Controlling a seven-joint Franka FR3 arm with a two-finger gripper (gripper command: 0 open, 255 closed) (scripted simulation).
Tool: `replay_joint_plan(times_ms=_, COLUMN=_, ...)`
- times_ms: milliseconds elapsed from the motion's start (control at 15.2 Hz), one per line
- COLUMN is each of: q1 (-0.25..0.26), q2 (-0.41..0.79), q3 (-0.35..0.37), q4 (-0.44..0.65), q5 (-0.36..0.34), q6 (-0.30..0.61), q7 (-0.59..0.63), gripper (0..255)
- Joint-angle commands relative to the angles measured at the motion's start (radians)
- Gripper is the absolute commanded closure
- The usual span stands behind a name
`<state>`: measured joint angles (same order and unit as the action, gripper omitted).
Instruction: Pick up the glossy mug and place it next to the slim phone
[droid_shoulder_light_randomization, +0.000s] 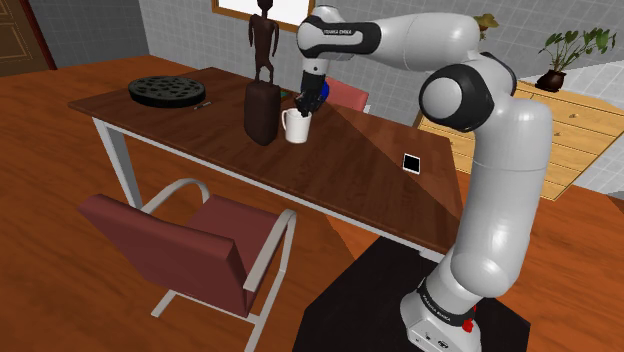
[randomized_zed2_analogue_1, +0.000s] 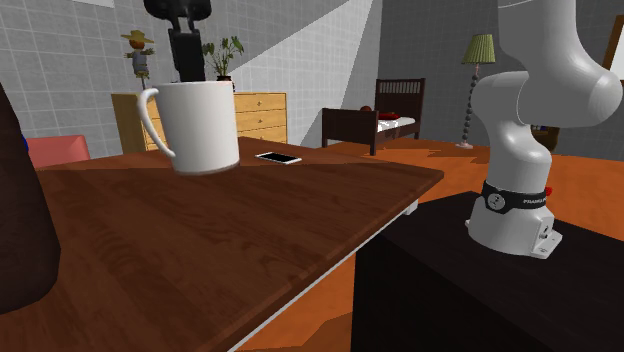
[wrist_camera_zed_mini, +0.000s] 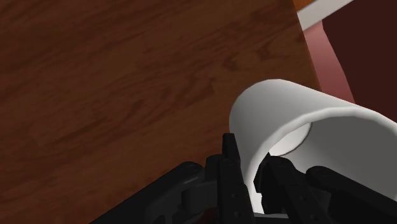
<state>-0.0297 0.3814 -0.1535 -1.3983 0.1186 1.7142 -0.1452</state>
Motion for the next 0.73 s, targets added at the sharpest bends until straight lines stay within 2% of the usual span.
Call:
replay_joint_plan(times_ms=0, q1=-0.001, q2=0.002, q3=0.0, q4=0.031, q5=0.0, q6=-0.029, q7=0.002, gripper=255)
replay_joint_plan(times_ms=330, q1=-0.005, q2=0.009, q3=-0.001, q4=0.105, q5=0.0, q6=-0.096, q7=0.006, gripper=255)
replay_joint_plan(times_ms=660, q1=-0.056, q2=-0.097, q3=-0.034, q4=-0.049, q5=-0.011, q6=-0.054, q7=-0.086, gripper=255)
